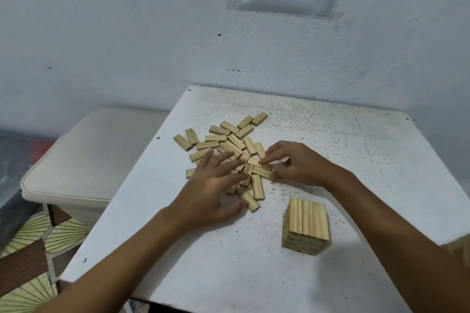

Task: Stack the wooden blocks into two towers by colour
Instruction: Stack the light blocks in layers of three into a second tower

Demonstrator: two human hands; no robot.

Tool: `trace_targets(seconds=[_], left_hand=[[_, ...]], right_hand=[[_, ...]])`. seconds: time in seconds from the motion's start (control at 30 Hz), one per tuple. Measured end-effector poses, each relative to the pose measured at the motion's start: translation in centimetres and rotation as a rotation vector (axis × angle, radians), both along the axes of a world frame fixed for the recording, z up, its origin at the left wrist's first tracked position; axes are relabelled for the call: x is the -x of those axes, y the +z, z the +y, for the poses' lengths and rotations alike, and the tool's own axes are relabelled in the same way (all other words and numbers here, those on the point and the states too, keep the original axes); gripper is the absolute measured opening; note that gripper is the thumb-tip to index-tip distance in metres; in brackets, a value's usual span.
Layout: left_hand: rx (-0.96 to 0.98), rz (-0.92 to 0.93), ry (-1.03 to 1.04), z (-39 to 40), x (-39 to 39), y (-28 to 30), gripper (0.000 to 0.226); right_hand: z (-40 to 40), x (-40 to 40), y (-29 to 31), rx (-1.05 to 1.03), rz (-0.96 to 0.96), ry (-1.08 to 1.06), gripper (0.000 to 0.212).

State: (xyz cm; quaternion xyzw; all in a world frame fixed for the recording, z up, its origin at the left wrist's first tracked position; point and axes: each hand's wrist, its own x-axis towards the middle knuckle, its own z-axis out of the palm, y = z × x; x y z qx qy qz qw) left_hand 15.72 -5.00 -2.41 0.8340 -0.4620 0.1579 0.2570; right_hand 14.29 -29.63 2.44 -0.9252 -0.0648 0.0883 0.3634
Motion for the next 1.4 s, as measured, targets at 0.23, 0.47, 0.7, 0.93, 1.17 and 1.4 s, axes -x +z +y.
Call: trace_targets(seconds=[0.23,0.47,0.7,0.93,1.17,1.4], left_hand=[[-0.091,0.011,0.021,-1.1,1.8,-0.7,0.028],[-0.041,-0.061,-0.005,-0.3,3.2,-0.1,0.028],[0.024,-0.043,-0.024,0.6,5.0,0.2,0.021],[0.004,0.048,0.002,2.4,5.9,0.5,0.02],[0.052,0.059,0.035,2.8,6.0,0.6,0.012],[-0.061,-0.019,-0.057,0.6,5.6,1.1,0.032]], right_hand=[[0.5,1.4,-0.3,0.114,-0.041,-0.016,0.024],[1.2,2.1,1.6,0.02,-0.201,-0.096,0.019],[3.9,2.7,4.5,0.204,-0.097,0.092,0.031],[3.2,0.4,3.0,0.399,0.062,0.096,0.045],[5.1,0.0,2.5,0.517,-0.035,0.225,0.039],[2.1,0.9,2.0,0.17,-0.091,0.007,0.029]])
